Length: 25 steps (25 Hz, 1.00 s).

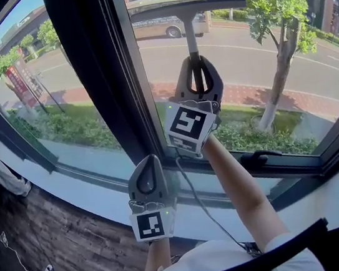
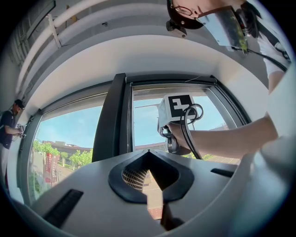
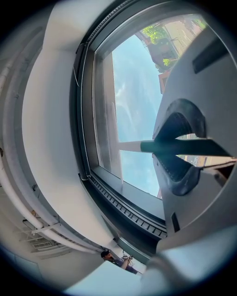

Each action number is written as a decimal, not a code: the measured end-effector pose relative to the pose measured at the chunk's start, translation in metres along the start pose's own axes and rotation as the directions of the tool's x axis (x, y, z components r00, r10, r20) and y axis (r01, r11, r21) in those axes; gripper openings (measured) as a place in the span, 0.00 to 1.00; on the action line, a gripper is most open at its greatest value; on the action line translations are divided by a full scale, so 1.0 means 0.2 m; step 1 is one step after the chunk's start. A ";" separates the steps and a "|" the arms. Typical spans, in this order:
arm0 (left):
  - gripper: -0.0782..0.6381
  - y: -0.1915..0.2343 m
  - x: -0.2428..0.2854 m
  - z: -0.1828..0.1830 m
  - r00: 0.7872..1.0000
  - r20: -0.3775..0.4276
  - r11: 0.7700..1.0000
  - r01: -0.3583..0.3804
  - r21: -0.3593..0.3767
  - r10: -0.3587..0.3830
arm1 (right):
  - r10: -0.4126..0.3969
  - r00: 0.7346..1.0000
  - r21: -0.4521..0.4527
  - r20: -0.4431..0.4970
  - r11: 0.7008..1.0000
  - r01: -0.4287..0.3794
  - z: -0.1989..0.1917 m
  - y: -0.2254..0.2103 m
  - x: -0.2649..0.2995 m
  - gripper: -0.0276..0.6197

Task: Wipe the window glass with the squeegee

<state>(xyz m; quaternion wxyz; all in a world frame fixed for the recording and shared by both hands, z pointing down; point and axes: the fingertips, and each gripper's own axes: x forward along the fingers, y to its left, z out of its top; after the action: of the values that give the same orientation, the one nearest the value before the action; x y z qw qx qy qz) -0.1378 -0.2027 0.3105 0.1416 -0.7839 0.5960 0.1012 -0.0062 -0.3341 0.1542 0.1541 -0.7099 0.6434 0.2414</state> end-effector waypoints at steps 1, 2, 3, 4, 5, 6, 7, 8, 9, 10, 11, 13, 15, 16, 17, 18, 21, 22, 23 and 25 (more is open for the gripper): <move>0.10 0.00 0.00 0.00 1.000 0.000 1.000 -0.001 -0.006 0.001 | 0.000 1.000 0.001 -0.005 1.000 0.000 -0.01 0.00 -0.01 0.19; 0.10 0.00 0.00 0.01 1.000 0.000 1.000 -0.001 -0.012 0.001 | 0.001 1.000 0.001 -0.010 1.000 -0.001 -0.02 0.00 -0.01 0.19; 0.10 0.00 0.00 0.01 1.000 0.000 1.000 -0.002 -0.013 0.002 | 0.003 1.000 0.000 -0.014 1.000 -0.003 -0.04 0.01 -0.02 0.19; 0.10 0.00 0.00 0.01 1.000 0.001 1.000 -0.004 -0.011 0.004 | 0.004 1.000 -0.002 -0.019 1.000 -0.004 -0.05 0.01 -0.04 0.19; 0.10 0.01 0.00 0.01 1.000 0.001 1.000 -0.005 -0.006 0.005 | 0.005 1.000 -0.005 -0.023 1.000 -0.005 -0.06 0.01 -0.05 0.19; 0.10 0.01 -0.01 0.01 1.000 0.001 1.000 -0.007 -0.005 0.007 | 0.005 1.000 -0.007 -0.028 1.000 -0.006 -0.07 0.01 -0.06 0.19; 0.10 0.01 -0.01 0.01 1.000 -0.002 1.000 -0.009 -0.011 0.009 | 0.007 0.999 -0.004 -0.032 1.000 -0.007 -0.08 0.01 -0.07 0.19; 0.10 0.01 -0.01 0.01 1.000 -0.005 1.000 -0.011 -0.018 0.011 | 0.011 0.999 0.002 -0.036 1.000 -0.011 -0.09 0.02 -0.08 0.19; 0.10 0.01 -0.02 0.01 1.000 -0.007 1.000 -0.010 -0.021 0.010 | 0.017 0.999 0.012 -0.040 1.000 -0.017 -0.10 0.02 -0.09 0.19; 0.10 0.01 -0.02 0.01 1.000 -0.007 1.000 -0.009 -0.020 0.008 | 0.022 0.999 0.021 -0.045 1.000 -0.021 -0.11 0.03 -0.11 0.19; 0.10 0.00 -0.02 0.01 1.000 -0.006 1.000 -0.006 -0.015 0.006 | 0.023 0.998 0.025 -0.051 0.999 -0.022 -0.13 0.03 -0.12 0.19; 0.10 0.00 -0.03 0.02 1.000 0.000 1.000 -0.002 0.007 0.002 | 0.023 0.998 0.025 -0.062 0.999 -0.022 -0.15 0.04 -0.13 0.19; 0.10 0.01 -0.03 0.02 1.000 0.005 1.000 0.000 0.029 0.000 | 0.024 0.997 0.021 -0.067 1.000 -0.023 -0.16 0.04 -0.14 0.19; 0.10 0.01 -0.04 0.02 1.000 0.005 0.999 0.000 0.033 0.000 | 0.024 0.997 0.019 -0.068 1.000 -0.023 -0.16 0.04 -0.15 0.19; 0.10 0.01 -0.04 0.01 1.000 0.004 0.999 0.000 0.034 0.000 | 0.024 0.997 0.016 -0.068 1.000 -0.023 -0.16 0.04 -0.15 0.19; 0.10 0.01 -0.04 0.01 1.000 -0.001 0.999 0.000 0.034 0.000 | 0.024 0.997 0.012 -0.068 1.000 -0.023 -0.16 0.04 -0.15 0.19; 0.10 -0.01 -0.04 -0.01 1.000 -0.007 0.999 0.005 0.036 -0.005 | 0.023 0.997 0.007 -0.076 1.000 -0.022 -0.18 0.03 -0.17 0.19; 0.10 -0.01 -0.04 -0.01 1.000 -0.004 1.000 0.004 0.031 -0.003 | 0.025 0.996 0.007 -0.081 1.000 -0.024 -0.20 0.03 -0.18 0.19; 0.10 -0.01 -0.04 -0.01 1.000 -0.004 1.000 0.001 0.024 0.000 | 0.027 0.996 0.005 -0.087 1.000 -0.026 -0.21 0.03 -0.19 0.19; 0.10 -0.02 -0.05 -0.02 1.000 -0.008 1.000 -0.004 0.019 0.004 | 0.029 0.995 0.002 -0.098 1.000 -0.029 -0.24 0.03 -0.21 0.19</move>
<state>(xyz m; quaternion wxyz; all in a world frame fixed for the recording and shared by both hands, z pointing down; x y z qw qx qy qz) -0.1375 -0.1943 0.3177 0.1462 -0.7818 0.5991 0.0927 -0.0085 -0.3254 0.2164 0.1190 -0.7114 0.6605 0.2084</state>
